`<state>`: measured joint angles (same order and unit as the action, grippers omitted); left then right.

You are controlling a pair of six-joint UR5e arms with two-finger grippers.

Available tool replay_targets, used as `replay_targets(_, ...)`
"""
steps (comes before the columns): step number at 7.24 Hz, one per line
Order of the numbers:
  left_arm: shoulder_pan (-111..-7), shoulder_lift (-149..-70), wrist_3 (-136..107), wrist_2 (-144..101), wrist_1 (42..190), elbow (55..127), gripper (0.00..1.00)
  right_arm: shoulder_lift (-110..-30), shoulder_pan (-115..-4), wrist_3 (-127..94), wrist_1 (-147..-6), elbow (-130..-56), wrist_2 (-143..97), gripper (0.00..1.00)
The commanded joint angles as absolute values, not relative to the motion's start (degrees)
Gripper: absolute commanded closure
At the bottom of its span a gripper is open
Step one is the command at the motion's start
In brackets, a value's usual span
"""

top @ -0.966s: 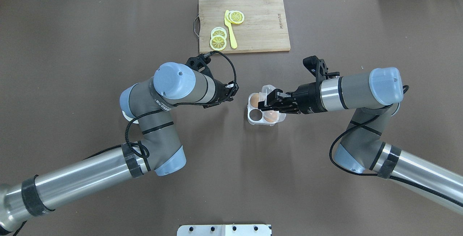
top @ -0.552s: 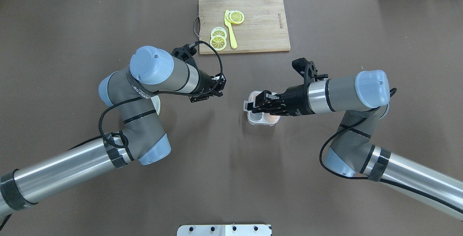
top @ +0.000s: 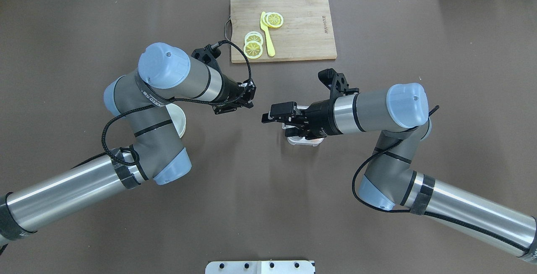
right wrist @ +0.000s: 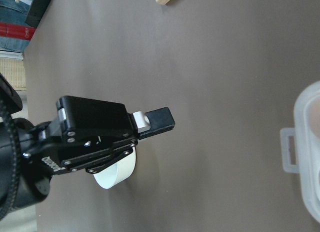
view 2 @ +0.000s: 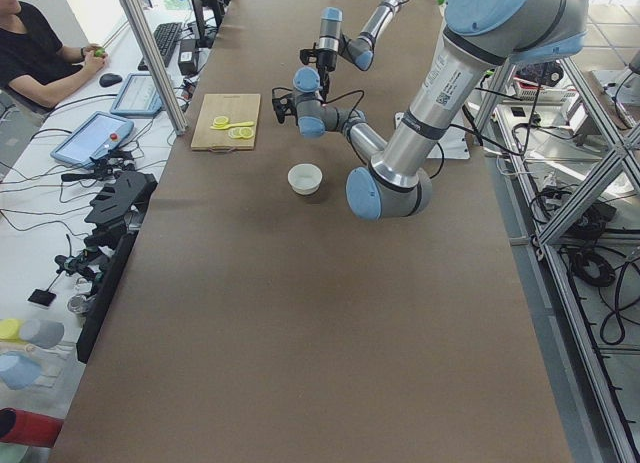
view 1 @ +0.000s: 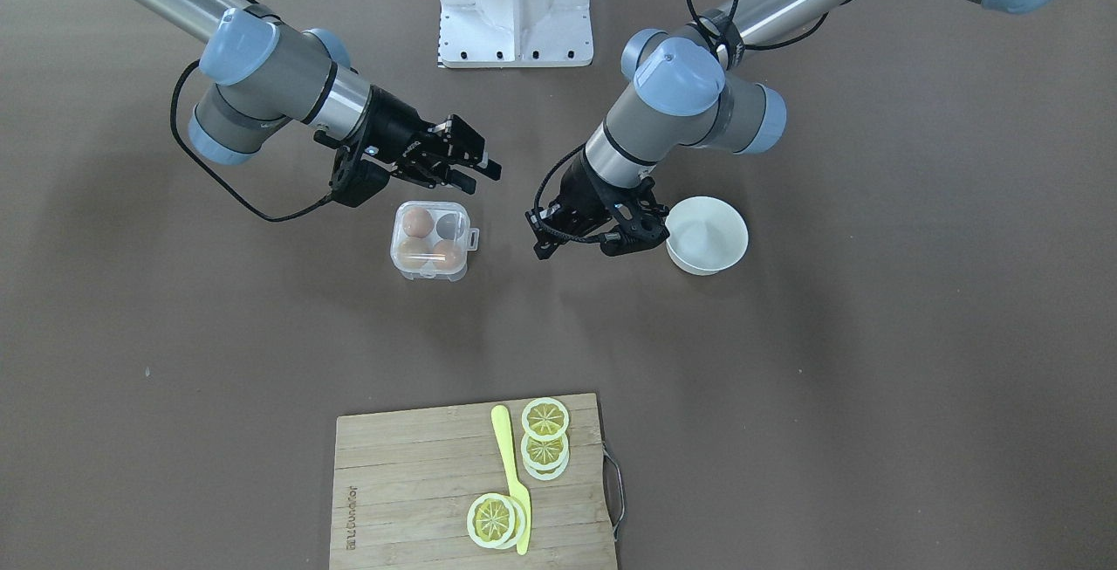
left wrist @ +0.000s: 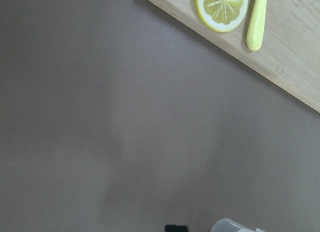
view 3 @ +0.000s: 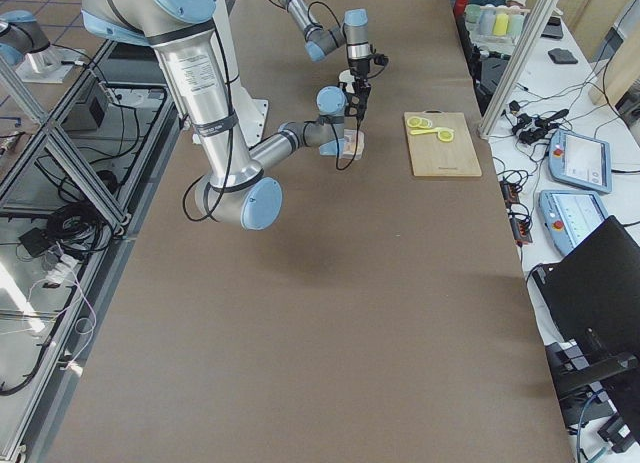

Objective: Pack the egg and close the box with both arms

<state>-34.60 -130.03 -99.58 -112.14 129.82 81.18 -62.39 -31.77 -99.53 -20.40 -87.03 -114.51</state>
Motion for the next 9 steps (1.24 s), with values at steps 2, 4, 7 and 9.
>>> replay_targets(2,-36.55,-129.99,-99.49,-112.93,129.81,81.47,0.97,-62.31,-31.73,-100.02,-20.56,-88.32,-114.61,0.01)
replay_targets(4,-41.02,-127.81,-93.01,-114.96,129.64,82.35,0.02,-63.19,-32.16,-100.11,-21.0,-90.51,-115.05,0.01)
replay_targets(7,-54.25,-122.02,-92.64,-121.51,129.64,85.67,0.02,-71.08,-36.09,-99.93,-36.23,-107.52,-119.6,0.01)
replay_targets(9,-64.99,-110.28,-79.52,-129.0,129.64,92.16,0.02,-75.73,-46.79,-92.27,-44.0,-108.46,-127.22,0.0)
